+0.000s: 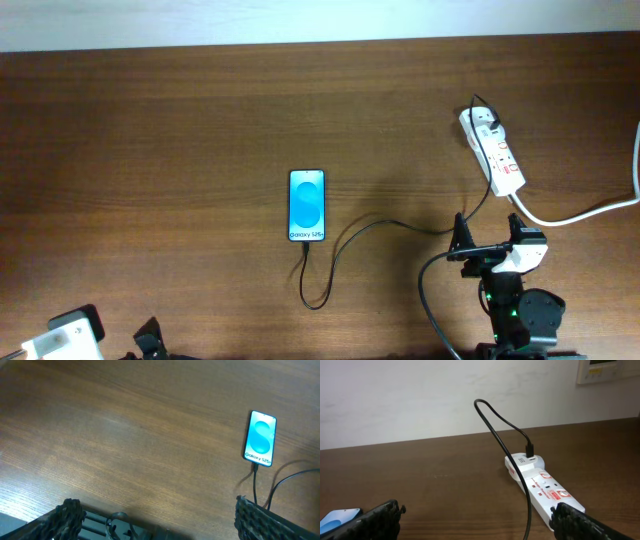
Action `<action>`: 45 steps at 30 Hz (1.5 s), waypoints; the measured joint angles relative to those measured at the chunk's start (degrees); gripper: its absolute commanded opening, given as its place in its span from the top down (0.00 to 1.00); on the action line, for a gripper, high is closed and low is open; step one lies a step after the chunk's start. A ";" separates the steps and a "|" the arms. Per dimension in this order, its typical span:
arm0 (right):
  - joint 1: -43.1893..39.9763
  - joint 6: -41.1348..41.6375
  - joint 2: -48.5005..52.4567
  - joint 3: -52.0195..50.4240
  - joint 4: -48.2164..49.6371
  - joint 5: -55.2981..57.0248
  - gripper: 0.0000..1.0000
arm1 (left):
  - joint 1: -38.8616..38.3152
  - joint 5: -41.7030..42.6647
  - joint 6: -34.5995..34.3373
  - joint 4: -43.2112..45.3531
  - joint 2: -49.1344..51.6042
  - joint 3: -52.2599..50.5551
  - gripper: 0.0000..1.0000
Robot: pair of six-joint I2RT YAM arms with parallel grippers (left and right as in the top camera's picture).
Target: Plug charger to phone and switch on socket
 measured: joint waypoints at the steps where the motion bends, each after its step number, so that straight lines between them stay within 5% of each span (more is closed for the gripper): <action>1: 0.00 -0.15 0.00 0.00 0.00 0.00 0.02 | 0.00 0.00 0.00 0.00 0.00 0.00 0.01; 28: 0.00 -0.96 0.00 0.02 0.00 0.00 0.02 | 1.05 -0.35 0.02 0.74 -0.55 0.00 0.01; 35: 0.00 -0.96 0.00 0.00 0.04 0.02 0.02 | 7.41 -2.67 5.27 18.43 -11.02 -6.45 0.01; 45: 0.00 -0.98 0.00 0.00 0.02 0.00 0.02 | 8.81 2.49 12.02 41.97 -25.55 -35.01 0.01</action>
